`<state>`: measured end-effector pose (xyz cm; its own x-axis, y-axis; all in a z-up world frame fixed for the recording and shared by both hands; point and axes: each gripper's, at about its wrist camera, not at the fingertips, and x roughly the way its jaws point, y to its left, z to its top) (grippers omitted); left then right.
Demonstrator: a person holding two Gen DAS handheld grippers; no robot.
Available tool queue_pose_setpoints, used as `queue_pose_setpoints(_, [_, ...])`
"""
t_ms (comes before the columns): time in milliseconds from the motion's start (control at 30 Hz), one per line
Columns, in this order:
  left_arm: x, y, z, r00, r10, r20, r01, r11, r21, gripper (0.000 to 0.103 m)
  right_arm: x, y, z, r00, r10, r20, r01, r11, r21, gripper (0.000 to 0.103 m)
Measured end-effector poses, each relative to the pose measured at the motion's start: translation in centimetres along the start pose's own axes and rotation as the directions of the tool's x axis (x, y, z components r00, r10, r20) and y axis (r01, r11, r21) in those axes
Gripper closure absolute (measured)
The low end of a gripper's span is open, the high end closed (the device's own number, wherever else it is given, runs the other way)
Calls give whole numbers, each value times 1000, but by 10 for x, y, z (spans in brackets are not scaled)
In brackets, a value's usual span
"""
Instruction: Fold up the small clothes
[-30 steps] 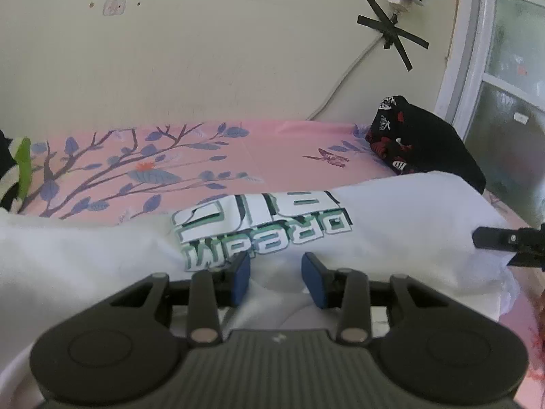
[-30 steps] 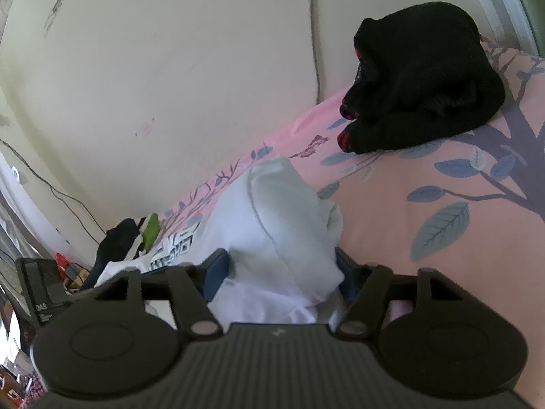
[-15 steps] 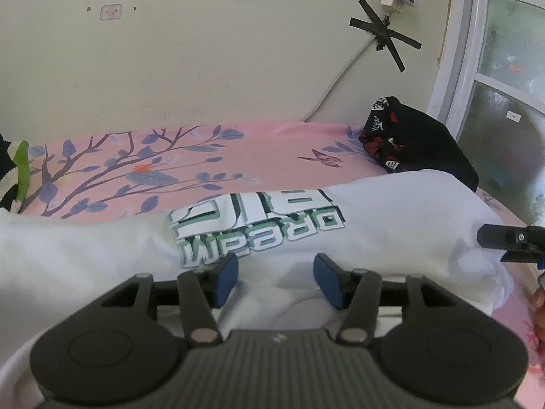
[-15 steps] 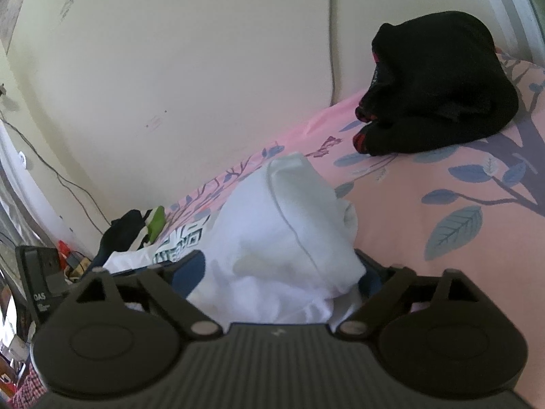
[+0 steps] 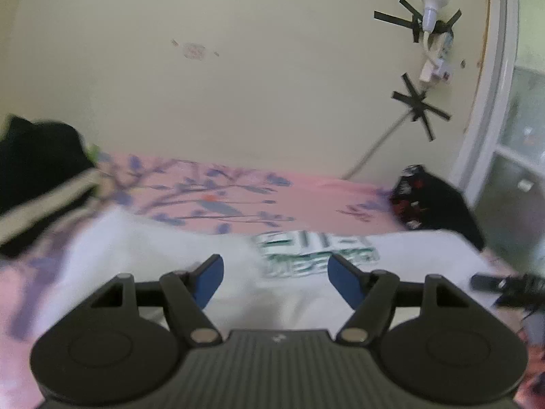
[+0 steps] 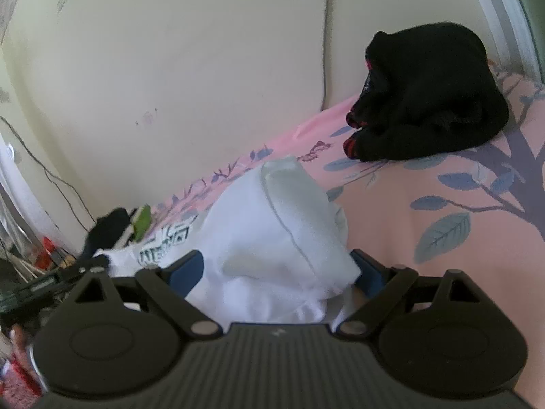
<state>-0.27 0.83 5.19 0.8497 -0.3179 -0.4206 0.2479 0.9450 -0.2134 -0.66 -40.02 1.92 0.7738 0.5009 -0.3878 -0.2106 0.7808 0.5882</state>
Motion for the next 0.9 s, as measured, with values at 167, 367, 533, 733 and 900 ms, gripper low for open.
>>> queue_pose_setpoints(167, [-9,6,-19,988,152,-15,-150,984,91,34,5,18,-6,997,-77,-4,76,994,-78,14])
queue_pose_setpoints(367, [-5,3,-19,980,193,-39,-187,975,123,20,9,28,-10,995,-98,-14,96,989,-111,6])
queue_pose_setpoints(533, [2,0,-20,973,214,-86,-198,967,161,3,15,43,-12,985,-168,-40,157,968,-194,6])
queue_pose_setpoints(733, [13,4,-21,964,206,-168,-178,970,164,0,26,68,-22,957,-286,-57,248,900,-358,6])
queue_pose_setpoints(900, [16,3,-22,960,216,-180,-185,967,175,0,25,65,-22,957,-287,-53,250,900,-356,6])
